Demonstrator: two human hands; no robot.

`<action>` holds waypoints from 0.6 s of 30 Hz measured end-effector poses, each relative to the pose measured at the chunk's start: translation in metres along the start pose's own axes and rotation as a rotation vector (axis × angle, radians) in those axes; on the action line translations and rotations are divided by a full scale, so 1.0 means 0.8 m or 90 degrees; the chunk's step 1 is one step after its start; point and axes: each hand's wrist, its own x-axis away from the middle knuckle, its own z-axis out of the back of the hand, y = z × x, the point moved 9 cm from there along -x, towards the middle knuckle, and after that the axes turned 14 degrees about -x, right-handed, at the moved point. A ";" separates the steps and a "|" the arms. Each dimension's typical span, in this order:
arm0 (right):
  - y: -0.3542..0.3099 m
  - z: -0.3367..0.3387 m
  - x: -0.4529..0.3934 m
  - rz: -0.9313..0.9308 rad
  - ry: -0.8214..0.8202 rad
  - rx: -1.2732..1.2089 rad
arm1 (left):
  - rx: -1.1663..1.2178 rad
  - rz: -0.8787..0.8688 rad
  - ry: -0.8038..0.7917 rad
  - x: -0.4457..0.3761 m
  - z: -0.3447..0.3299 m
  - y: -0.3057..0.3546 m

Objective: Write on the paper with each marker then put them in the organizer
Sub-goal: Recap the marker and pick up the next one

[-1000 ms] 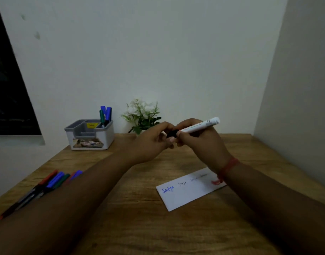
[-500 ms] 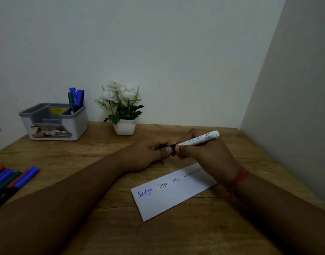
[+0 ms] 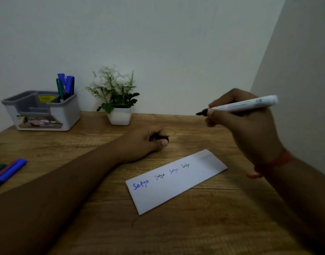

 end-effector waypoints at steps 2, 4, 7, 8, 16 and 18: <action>0.029 -0.011 0.005 -0.064 -0.033 0.022 | -0.058 -0.007 0.011 0.001 -0.003 0.004; 0.045 -0.014 0.005 -0.103 -0.047 0.029 | -0.078 0.003 0.017 0.002 -0.005 0.004; 0.058 -0.016 0.008 -0.126 -0.061 0.047 | -0.071 0.028 0.011 0.002 -0.006 0.001; 0.061 -0.018 0.010 -0.132 -0.064 0.053 | -0.064 0.034 0.004 0.002 -0.007 0.000; 0.081 -0.034 0.021 -0.198 -0.108 0.061 | -0.067 0.063 0.029 0.012 0.002 0.006; 0.081 -0.040 0.027 -0.215 -0.149 0.086 | -0.134 0.044 0.050 0.013 0.003 0.017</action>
